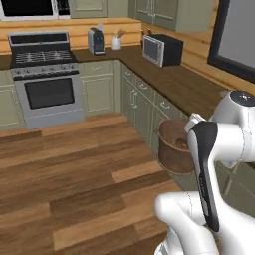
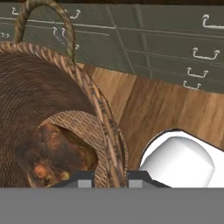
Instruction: Open the cabinet, pick up the bread from the cabinet and place it in the basket. Then move the basket to the dining counter.
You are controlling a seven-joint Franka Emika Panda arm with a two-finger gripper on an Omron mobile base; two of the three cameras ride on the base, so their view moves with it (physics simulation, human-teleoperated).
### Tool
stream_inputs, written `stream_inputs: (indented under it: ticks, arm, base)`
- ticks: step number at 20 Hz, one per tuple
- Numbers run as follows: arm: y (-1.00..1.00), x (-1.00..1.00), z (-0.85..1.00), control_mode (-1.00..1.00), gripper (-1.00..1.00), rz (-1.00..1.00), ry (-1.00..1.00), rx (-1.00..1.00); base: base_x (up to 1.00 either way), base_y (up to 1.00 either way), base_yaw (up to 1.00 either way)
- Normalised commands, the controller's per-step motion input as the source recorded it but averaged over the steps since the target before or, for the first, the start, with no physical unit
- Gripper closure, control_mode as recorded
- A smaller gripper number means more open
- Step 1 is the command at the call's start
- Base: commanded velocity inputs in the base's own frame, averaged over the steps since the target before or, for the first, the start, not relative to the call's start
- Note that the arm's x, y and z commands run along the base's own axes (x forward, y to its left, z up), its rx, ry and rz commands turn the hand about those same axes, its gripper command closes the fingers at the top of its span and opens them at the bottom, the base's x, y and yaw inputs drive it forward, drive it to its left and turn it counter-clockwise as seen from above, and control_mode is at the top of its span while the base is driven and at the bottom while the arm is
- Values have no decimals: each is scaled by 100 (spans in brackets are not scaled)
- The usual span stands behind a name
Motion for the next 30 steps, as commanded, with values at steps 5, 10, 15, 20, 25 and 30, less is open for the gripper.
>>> stream_inputs:
  ticks: [5,10,15,20,25,30]
  arm:
    - [0,0,0,100,100,0,0,0]
    - [0,0,0,100,100,0,0,0]
    - [0,0,0,100,100,0,0,0]
    - [0,0,0,100,100,0,0,0]
    - [0,0,0,100,100,0,0,0]
    - [0,0,0,100,100,0,0,0]
  base:
    - [33,0,85]
    - [39,0,83]
    - [79,0,73]
    - [100,0,47]
    - [100,0,27]
    - [100,0,34]
